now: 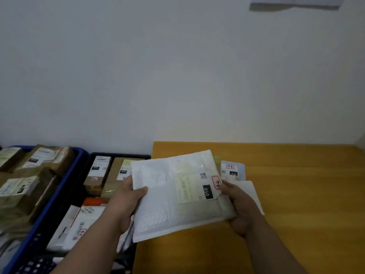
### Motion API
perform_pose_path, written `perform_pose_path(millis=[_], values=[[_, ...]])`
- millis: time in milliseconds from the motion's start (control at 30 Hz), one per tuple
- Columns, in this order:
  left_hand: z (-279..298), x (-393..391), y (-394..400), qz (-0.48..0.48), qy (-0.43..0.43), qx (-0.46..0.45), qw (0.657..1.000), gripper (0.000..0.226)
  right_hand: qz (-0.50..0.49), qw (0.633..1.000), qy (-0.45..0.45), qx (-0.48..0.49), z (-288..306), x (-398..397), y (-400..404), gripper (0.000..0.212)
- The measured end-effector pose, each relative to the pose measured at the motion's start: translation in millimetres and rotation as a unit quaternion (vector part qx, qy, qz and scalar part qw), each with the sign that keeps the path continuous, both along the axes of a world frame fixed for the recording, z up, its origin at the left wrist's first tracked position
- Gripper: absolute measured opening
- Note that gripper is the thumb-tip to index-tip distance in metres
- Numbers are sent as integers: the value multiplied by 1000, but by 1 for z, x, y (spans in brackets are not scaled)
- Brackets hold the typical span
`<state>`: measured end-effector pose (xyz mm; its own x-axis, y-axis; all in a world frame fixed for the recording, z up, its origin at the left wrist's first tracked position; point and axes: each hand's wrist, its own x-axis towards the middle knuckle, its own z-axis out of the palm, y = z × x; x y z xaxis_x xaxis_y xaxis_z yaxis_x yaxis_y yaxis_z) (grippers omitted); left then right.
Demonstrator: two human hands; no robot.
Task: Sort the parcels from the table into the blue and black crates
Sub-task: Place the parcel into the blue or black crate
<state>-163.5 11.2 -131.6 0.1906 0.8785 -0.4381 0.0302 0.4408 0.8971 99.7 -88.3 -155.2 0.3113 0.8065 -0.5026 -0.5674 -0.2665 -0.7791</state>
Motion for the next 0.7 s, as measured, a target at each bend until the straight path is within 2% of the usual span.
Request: perform_pose_path(millis=[33, 100, 200, 333, 400, 533, 700], values=[[-1, -7, 0, 22, 25, 8, 999, 32, 48, 998, -26, -15, 1, -9, 1, 44], [-3, -20, 2, 80, 71, 22, 994, 30, 88, 991, -85, -48, -2, -26, 6, 27], [-16, -47, 4, 115, 107, 16, 987, 50, 93, 984, -132, -79, -16, -51, 23, 21], [-43, -90, 5, 60, 168, -34, 983, 56, 102, 966, -199, -132, -36, -93, 47, 12], [-55, -112, 7, 35, 213, -43, 976, 57, 121, 958, -219, -140, -45, -118, 60, 18], [-81, -165, 29, 9, 274, -40, 961, 64, 162, 935, -262, -177, -60, -181, 86, 52], [-108, -227, 79, -56, 334, -27, 941, 48, 253, 881, -331, -221, -92, -253, 126, 57]])
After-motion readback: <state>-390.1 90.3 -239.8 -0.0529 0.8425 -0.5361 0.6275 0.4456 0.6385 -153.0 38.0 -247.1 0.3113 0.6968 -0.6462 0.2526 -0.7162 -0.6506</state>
